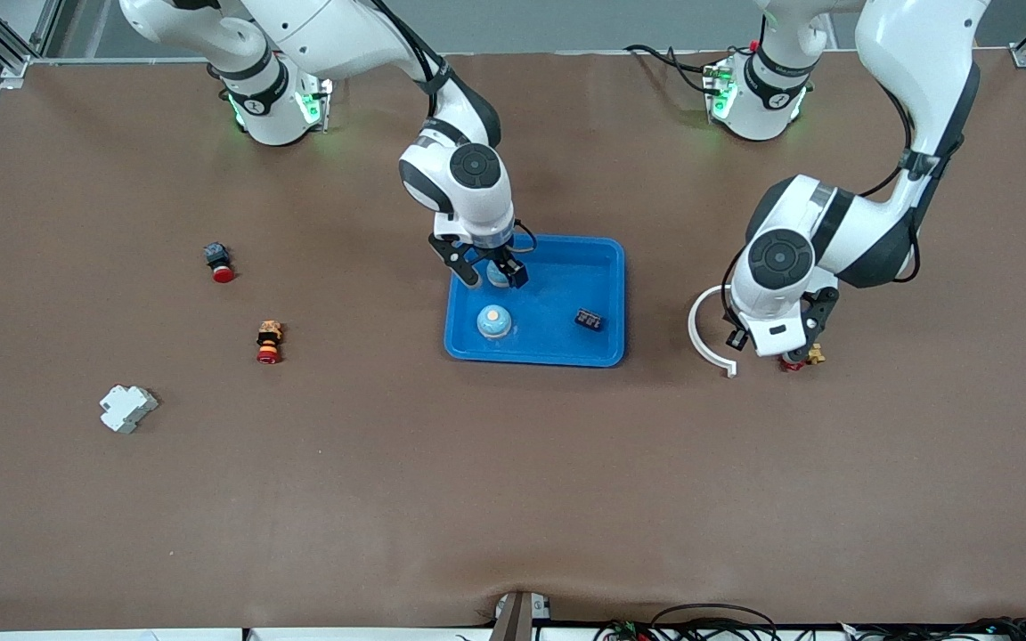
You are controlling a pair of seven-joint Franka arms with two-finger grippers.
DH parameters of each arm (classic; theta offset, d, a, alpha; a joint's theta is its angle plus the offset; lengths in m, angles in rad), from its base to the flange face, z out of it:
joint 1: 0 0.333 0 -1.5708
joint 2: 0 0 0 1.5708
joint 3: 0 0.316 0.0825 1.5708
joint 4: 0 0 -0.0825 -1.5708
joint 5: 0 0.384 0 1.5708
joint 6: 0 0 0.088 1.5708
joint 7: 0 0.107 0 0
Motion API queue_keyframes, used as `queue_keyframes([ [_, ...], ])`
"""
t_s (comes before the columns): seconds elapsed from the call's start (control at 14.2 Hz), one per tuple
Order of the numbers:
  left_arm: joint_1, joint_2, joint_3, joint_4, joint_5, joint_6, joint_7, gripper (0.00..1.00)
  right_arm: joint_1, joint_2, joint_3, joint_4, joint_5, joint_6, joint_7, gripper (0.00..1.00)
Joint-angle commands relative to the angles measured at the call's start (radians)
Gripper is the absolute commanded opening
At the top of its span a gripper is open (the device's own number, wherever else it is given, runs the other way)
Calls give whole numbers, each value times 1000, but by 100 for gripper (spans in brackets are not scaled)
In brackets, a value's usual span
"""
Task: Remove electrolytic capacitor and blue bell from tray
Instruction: 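Carry the capacitor toward the white arc while the right gripper grasps a bell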
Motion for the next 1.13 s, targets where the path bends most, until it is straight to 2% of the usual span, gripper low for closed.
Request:
queue_keyframes([
  [0.0,41,8,-7,-46,38,70,0,0,23,26,-12,35,-29,3,32,100],
  [0.14,59,17,-6,-80,49,143,-10,0,23,30,-12,39,-29,5,33,100],
  [0.35,67,51,-4,-87,70,165,-14,0,24,30,-12,39,-31,9,33,100],
  [0.42,73,62,-4,-89,99,177,-21,0,27,31,-12,39,-49,9,33,78],
  [0.49,82,74,-4,-88,111,181,-35,0,27,31,-12,39,-77,11,33,50],
  [0.56,84,85,-4,-86,118,182,-40,0,27,31,-12,37,-85,17,39,15],
  [0.64,84,91,-4,-84,127,185,-40,25,27,29,-12,39,-86,21,54,0],
  [0.71,93,94,-3,-86,139,197,-40,65,27,29,-12,39,-86,21,67,0],
  [0.78,104,94,-4,-89,145,211,-41,100,26,27,-12,39,-85,20,70,0],
  [1.06,118,45,-9,-86,147,210,-26,100,16,11,-10,51,-77,2,99,0],
])
